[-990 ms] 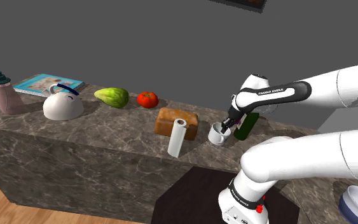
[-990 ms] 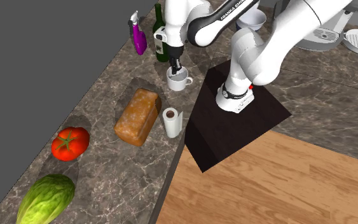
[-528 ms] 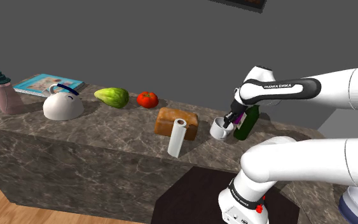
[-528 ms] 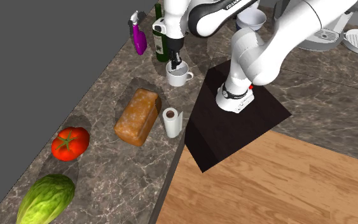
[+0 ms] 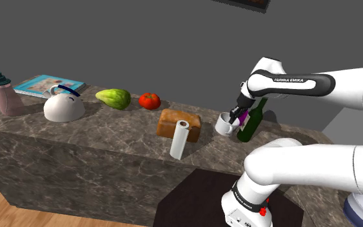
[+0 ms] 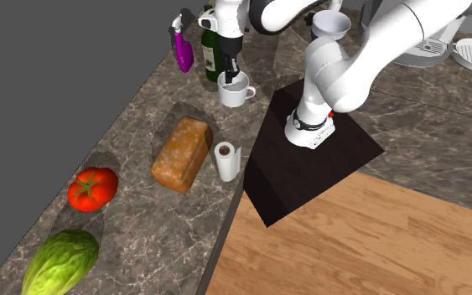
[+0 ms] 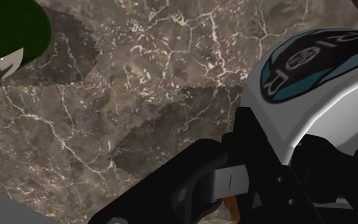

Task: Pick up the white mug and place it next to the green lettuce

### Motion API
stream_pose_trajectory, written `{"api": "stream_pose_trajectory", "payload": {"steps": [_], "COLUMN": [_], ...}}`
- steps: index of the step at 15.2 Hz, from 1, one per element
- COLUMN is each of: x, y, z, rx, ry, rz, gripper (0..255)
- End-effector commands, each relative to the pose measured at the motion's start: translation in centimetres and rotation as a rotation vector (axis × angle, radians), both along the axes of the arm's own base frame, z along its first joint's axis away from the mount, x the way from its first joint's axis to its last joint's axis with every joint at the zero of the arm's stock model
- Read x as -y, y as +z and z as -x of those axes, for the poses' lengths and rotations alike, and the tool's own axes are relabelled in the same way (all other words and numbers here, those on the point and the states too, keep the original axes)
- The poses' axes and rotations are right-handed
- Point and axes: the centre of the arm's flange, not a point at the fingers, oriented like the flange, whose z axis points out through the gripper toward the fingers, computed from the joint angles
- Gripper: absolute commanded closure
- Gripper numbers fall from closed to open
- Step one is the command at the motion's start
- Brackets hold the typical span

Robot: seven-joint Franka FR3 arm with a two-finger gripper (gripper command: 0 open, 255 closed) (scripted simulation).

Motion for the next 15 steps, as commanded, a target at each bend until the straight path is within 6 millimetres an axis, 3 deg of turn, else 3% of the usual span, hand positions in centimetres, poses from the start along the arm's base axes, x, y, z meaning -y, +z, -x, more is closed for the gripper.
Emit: {"api": "stream_pose_trajectory", "payload": {"steps": [1,6,15], "x": [0.1,0.1,-6.2], "y": [1.1,3.5,3.5], "z": [0.1,0.1,-10.0], "rx": [0.0,0.0,0.0], "ry": [0.0,0.0,0.0], "rz": [0.0,0.0,0.0], "gripper": [255,255,255]}}
